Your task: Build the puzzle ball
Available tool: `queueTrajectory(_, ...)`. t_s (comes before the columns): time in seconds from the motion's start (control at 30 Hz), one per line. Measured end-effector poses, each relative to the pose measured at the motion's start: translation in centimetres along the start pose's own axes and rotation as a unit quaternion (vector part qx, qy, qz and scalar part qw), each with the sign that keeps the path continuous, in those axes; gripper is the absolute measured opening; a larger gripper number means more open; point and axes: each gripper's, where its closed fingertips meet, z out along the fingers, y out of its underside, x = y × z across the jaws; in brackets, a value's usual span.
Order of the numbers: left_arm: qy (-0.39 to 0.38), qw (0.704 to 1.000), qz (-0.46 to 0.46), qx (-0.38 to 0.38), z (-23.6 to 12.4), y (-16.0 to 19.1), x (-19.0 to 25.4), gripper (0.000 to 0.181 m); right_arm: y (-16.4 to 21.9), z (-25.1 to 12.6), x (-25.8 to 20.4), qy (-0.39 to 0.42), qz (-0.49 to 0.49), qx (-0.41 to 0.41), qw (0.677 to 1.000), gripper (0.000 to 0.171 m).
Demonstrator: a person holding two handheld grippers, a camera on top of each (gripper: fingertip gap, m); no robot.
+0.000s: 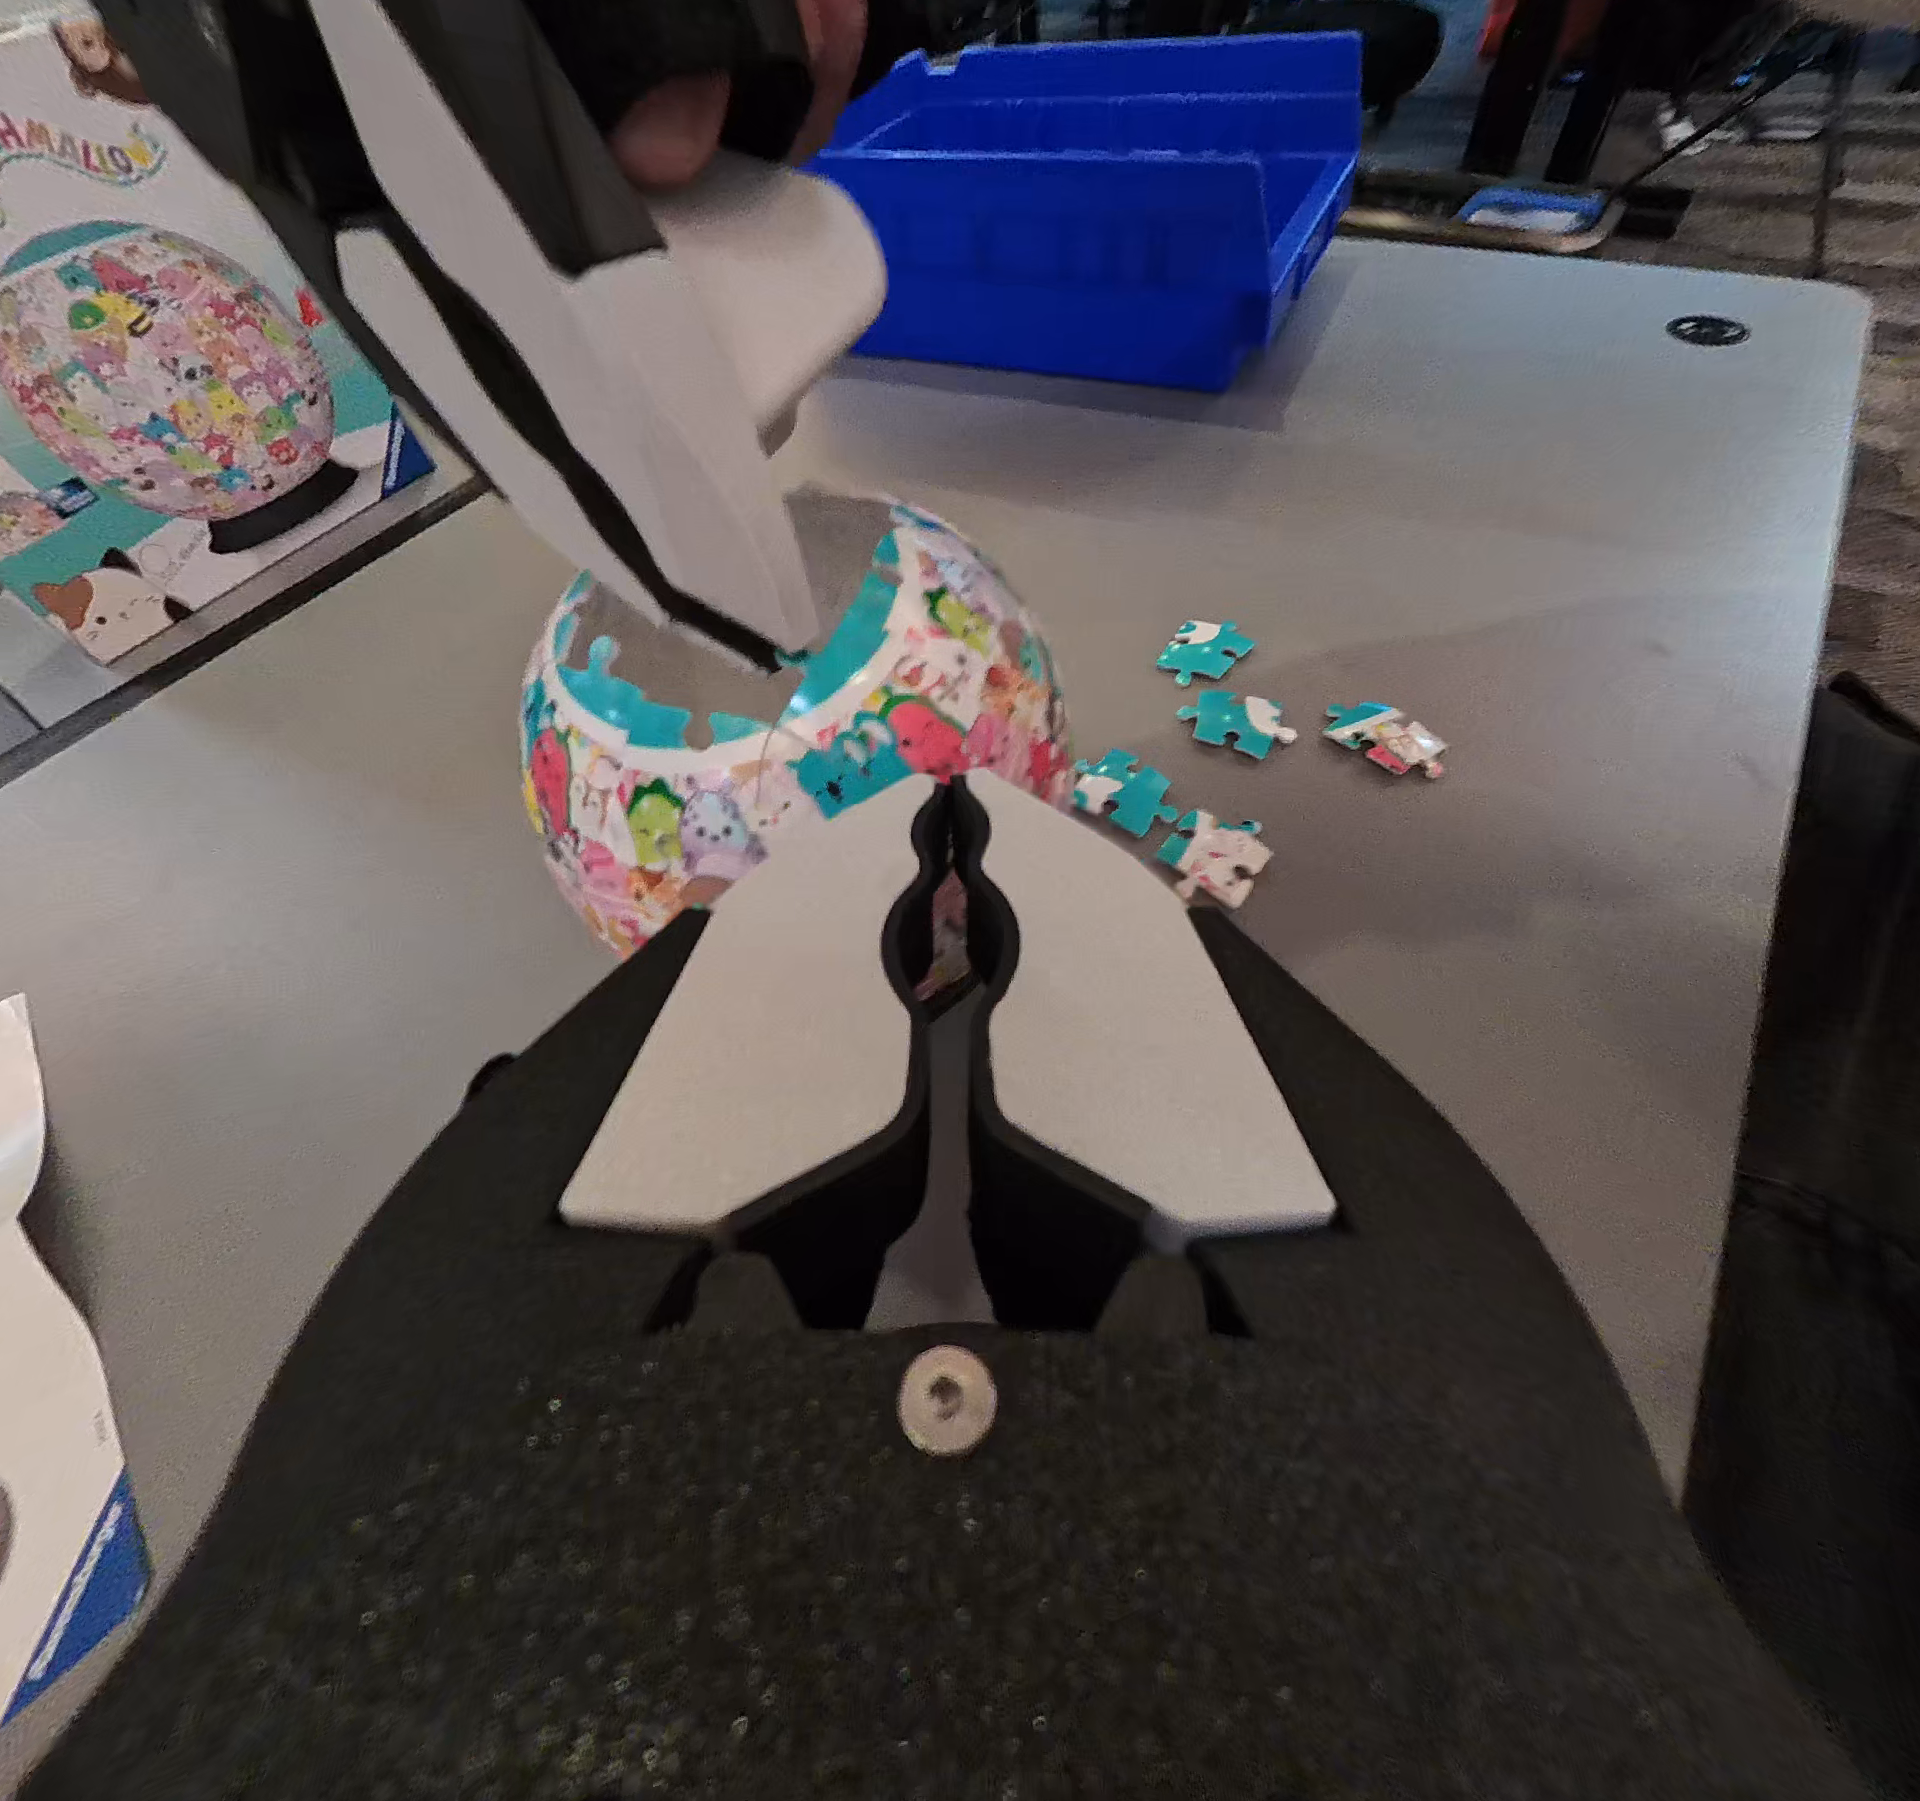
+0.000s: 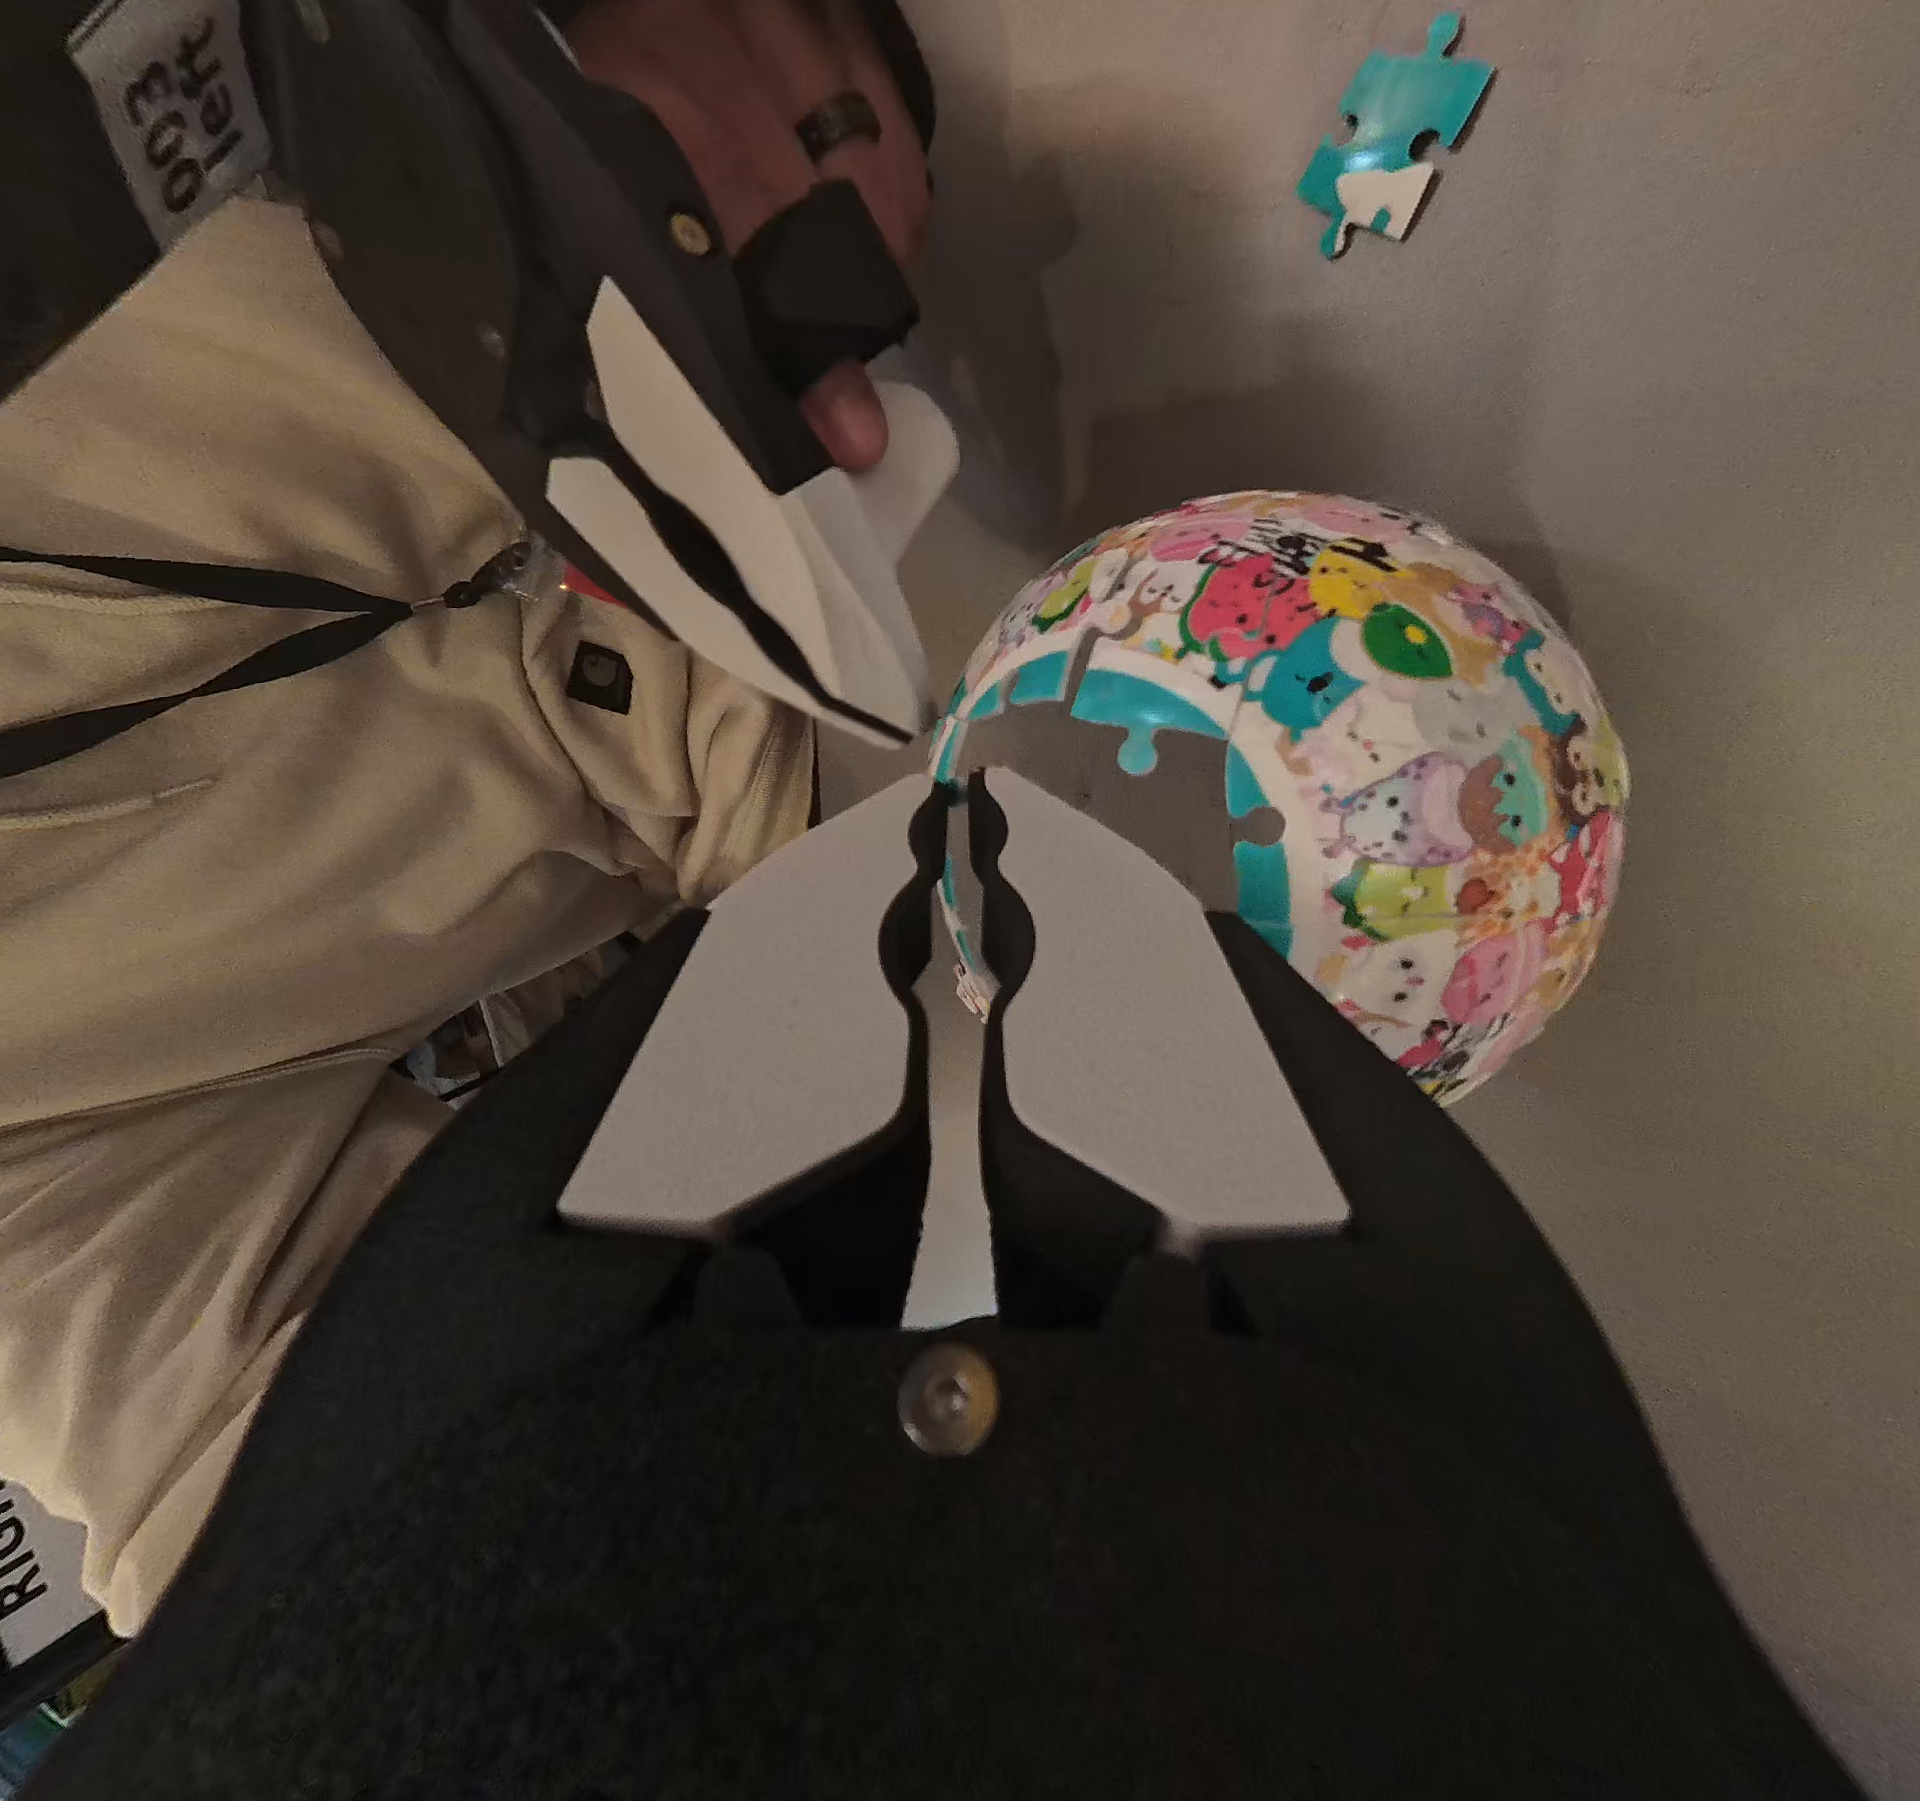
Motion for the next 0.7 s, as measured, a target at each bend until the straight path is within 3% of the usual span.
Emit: queueTrajectory(0.7,0.0,1.0,0.001,0.011,0.8,-1.1,0.3,0.0,0.1,0.1,0.1,0.002,-0.006,0.005,1.0,0.004)
